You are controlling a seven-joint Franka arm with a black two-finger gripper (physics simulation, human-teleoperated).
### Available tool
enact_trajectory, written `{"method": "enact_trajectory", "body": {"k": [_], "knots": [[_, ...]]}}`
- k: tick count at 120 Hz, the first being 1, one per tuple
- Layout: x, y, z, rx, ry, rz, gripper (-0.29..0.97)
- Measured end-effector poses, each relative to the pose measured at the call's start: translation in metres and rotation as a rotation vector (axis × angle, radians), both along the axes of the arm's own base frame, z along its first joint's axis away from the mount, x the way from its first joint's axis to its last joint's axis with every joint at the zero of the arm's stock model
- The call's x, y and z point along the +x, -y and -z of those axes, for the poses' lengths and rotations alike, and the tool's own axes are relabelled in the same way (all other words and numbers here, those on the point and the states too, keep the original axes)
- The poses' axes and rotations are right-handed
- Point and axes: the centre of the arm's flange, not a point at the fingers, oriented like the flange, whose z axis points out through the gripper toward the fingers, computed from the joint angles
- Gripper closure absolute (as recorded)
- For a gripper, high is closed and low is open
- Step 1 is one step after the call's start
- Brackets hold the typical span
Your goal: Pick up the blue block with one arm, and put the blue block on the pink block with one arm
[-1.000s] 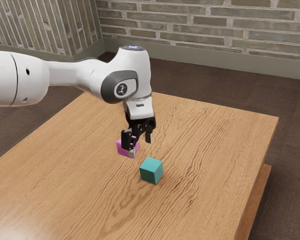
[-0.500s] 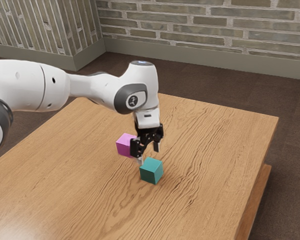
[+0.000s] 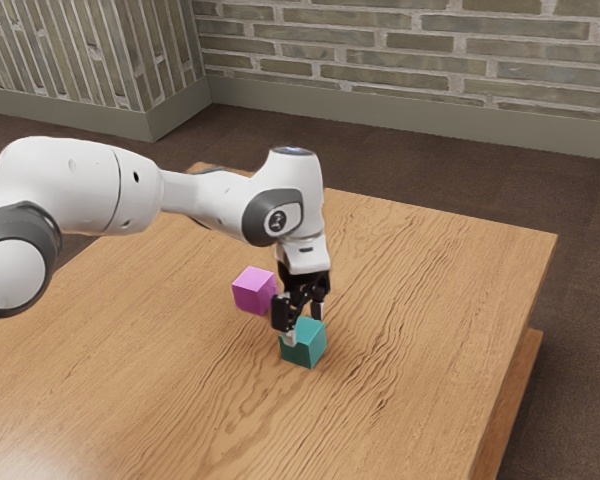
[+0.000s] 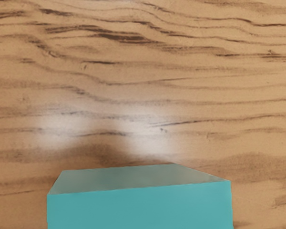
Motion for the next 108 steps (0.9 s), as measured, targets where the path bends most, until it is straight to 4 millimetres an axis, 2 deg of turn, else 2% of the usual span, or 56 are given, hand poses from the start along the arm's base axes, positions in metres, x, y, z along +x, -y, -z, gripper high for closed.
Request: {"method": "enact_trajectory", "body": {"k": [23,33,60,70,93,108], "knots": [[0.000,-0.001,0.022,0.004,-0.027,-0.019,0.00],[-0.001,-0.001,0.025,0.006,-0.031,-0.024,0.01],[-0.001,-0.002,0.034,0.013,-0.038,-0.036,0.34],[-0.001,-0.002,0.021,0.015,-0.016,-0.038,0.45],[-0.008,-0.005,-0.019,0.025,0.030,-0.043,0.34],[-0.011,-0.017,-0.053,0.039,0.072,-0.045,0.32]]}}
